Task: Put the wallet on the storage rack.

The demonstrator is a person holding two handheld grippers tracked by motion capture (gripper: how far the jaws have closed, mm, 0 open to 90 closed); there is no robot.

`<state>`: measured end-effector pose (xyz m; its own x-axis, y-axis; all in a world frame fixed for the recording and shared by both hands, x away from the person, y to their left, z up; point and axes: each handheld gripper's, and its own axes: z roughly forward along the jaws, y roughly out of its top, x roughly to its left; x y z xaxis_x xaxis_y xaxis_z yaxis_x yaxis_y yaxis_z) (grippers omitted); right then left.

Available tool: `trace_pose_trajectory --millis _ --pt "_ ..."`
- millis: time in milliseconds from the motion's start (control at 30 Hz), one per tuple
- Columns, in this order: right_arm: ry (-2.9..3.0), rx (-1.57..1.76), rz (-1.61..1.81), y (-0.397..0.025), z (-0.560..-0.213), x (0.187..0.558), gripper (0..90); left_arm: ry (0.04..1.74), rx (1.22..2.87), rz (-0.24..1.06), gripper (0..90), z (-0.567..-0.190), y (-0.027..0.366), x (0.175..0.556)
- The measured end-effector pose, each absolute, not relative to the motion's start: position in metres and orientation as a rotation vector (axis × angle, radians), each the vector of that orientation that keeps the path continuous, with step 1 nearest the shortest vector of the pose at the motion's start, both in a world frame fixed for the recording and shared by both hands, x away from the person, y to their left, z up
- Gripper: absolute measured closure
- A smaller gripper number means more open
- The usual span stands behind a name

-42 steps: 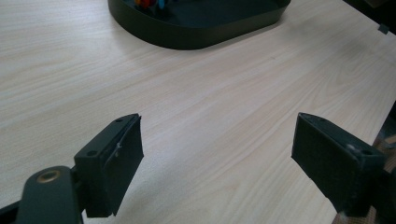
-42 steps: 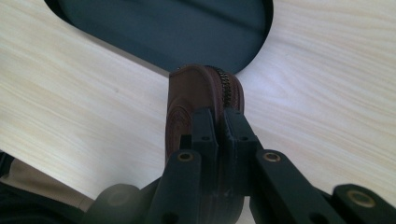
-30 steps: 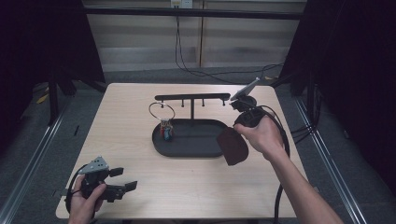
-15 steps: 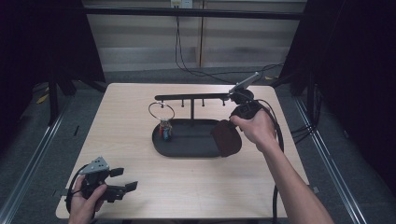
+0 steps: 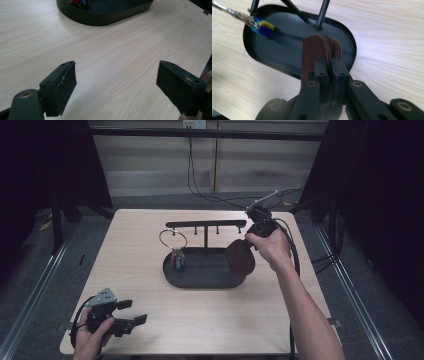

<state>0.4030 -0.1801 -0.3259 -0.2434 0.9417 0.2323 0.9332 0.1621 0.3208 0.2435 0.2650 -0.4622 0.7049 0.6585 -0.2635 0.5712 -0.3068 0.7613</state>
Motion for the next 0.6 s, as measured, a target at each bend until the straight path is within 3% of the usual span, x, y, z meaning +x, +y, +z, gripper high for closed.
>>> trace_pose_trajectory --millis 600 --pt "2.328 2.040 0.865 -0.190 -0.372 0.419 84.2 0.946 1.997 0.125 16.1 -0.463 0.266 0.244"
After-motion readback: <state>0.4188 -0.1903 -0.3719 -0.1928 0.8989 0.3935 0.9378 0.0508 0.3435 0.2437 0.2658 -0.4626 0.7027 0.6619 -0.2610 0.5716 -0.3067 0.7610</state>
